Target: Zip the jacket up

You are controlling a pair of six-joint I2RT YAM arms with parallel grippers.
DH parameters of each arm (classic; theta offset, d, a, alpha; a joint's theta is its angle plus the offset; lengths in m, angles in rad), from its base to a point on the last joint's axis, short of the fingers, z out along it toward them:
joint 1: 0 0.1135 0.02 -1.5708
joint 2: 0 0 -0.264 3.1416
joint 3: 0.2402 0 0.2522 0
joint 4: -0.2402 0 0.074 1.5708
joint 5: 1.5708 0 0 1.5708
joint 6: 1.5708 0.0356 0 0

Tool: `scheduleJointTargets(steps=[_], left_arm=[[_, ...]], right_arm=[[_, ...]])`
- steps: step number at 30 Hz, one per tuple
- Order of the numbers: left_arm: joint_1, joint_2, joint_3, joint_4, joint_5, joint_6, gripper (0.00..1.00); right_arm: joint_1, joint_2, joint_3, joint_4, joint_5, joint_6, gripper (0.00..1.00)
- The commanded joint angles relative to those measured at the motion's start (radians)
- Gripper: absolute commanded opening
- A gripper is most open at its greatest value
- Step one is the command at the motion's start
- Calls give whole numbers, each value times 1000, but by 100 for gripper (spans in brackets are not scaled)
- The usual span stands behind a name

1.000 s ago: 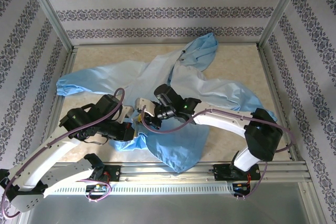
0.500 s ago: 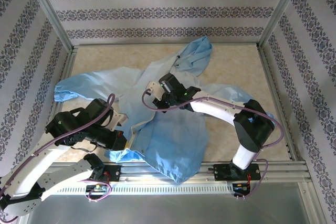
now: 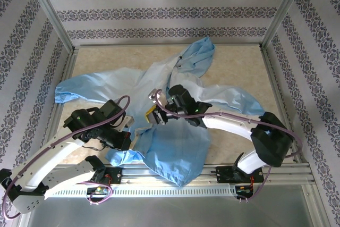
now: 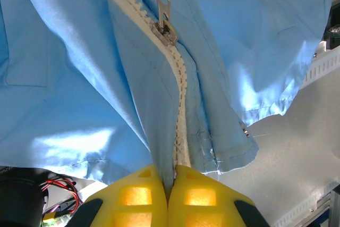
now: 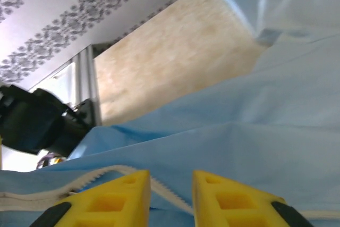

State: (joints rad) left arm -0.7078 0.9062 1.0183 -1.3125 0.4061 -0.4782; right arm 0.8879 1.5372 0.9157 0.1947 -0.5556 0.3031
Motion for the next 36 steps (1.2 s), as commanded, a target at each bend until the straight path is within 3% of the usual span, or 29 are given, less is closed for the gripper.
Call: scheduleJointTargets(steps=[1, 6, 15, 25, 28, 33, 36], left_arm=[[-8, -25, -18, 42, -16, -1, 0], [-9, -49, -36, 47, -15, -16, 0], [-9, -62, -43, 56, -22, -24, 0], [-9, -71, -40, 51, -31, -31, 0], [-9, -72, -44, 50, -33, -30, 0], [-9, -74, -44, 44, -36, -28, 0], [-9, -74, -43, 41, -38, -27, 0]], right_arm=[[36, 54, -41, 221, -73, 268, 30], [62, 115, -88, 403, -92, 449, 34], [108, 103, -134, 429, -47, 492, 42], [154, 111, -148, 469, -35, 524, 44], [159, 113, -143, 474, -36, 522, 38], [161, 101, -136, 455, -26, 508, 15], [161, 85, -133, 434, -17, 490, 10]])
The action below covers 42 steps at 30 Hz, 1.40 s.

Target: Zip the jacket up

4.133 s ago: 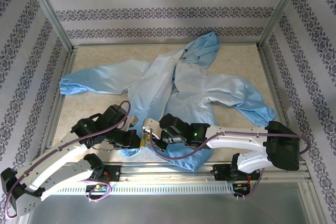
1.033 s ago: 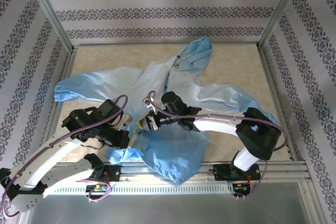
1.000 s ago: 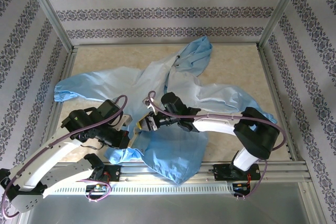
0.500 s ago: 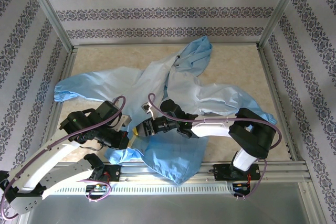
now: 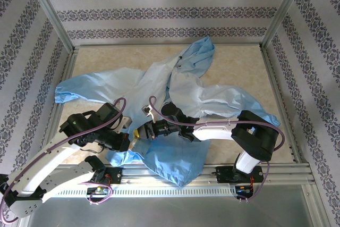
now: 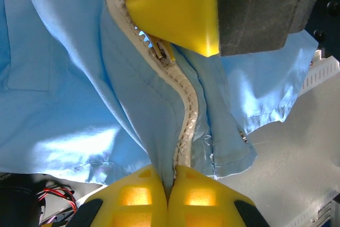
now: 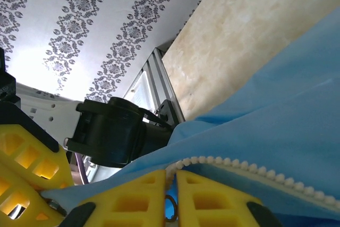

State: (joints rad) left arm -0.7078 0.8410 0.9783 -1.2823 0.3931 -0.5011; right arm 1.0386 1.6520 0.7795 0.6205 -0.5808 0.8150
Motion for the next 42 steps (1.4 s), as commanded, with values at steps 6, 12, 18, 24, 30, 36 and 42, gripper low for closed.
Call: scheduleJointTargets(steps=[6, 12, 18, 24, 30, 36, 42], left_arm=[[-9, -9, -6, 11, -25, -5, 0], [-9, -9, -8, 9, -26, -5, 0], [-9, -6, -6, 12, -25, -5, 0], [-9, -6, -5, 9, -23, -6, 0], [-9, -7, -2, 6, -27, -6, 0], [-9, -5, 2, 2, -31, -4, 0], [-9, -3, 3, -2, -31, -3, 0]], right_arm=[[14, -60, 0, -18, 15, -46, 4], [21, -73, -3, -18, 9, -58, 0], [28, -67, 2, -26, 7, -68, 3], [36, -40, 0, -12, -6, -59, 10], [46, -28, 4, 1, -18, -60, 19], [51, -2, 12, 26, -42, -53, 21], [53, -18, -2, 32, -23, -59, 30]])
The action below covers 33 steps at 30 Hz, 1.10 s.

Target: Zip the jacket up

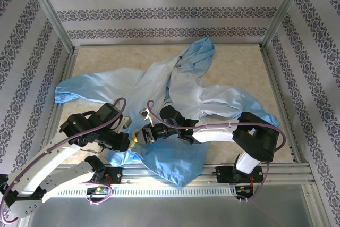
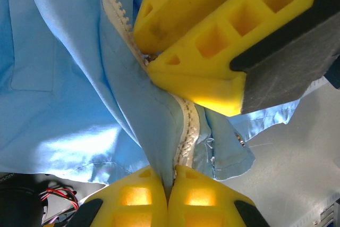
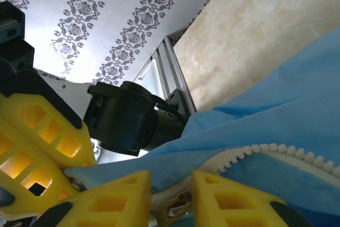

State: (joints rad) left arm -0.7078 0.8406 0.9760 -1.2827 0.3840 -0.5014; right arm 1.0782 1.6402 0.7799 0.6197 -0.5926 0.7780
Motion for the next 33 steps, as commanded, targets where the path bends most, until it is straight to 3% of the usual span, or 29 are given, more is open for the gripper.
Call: scheduleJointTargets(steps=[1, 12, 33], left_arm=[[-9, -2, 5, -3, -22, -1, 0], [-9, 9, 15, -33, -30, 40, 0], [-9, -11, -9, 3, 4, 79, 0]], right_arm=[[13, -17, -7, 30, -4, -31, 32], [1, -121, -32, -52, -1, -250, 41], [-15, -43, -7, -33, -153, -264, 50]])
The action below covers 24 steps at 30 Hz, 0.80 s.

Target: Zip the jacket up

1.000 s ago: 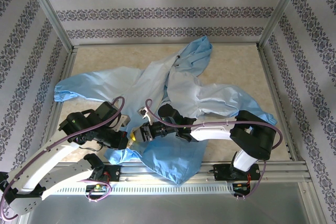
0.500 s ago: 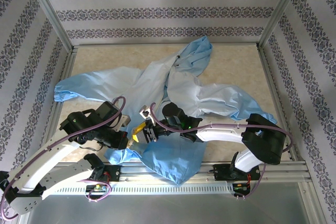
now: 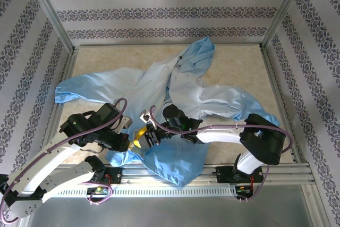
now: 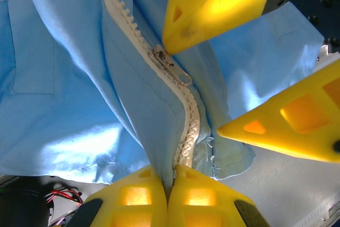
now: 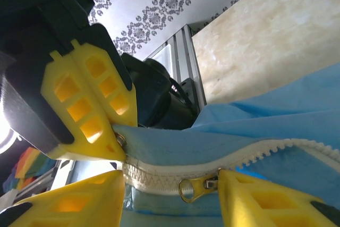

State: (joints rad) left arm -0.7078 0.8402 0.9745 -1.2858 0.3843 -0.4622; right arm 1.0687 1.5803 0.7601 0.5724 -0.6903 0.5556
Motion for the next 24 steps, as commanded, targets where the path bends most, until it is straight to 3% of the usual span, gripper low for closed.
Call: scheduleJointTargets(steps=[1, 5, 12, 21, 24], left_arm=[[-9, -12, -9, 8, 5, 45, 0], [-9, -16, -9, 15, 3, 70, 0], [-9, -23, -27, 45, -2, 92, 0], [-9, -24, -6, 61, -32, 123, 0], [-9, -26, -13, 65, -34, 119, 0]], right_arm=[[-6, 14, 15, -6, -57, -65, 50], [-28, -48, 14, -126, -24, -208, 50], [-33, -132, 91, -473, 162, -589, 50], [-19, -37, 169, -459, 112, -683, 52], [-18, -20, 186, -456, 105, -684, 45]])
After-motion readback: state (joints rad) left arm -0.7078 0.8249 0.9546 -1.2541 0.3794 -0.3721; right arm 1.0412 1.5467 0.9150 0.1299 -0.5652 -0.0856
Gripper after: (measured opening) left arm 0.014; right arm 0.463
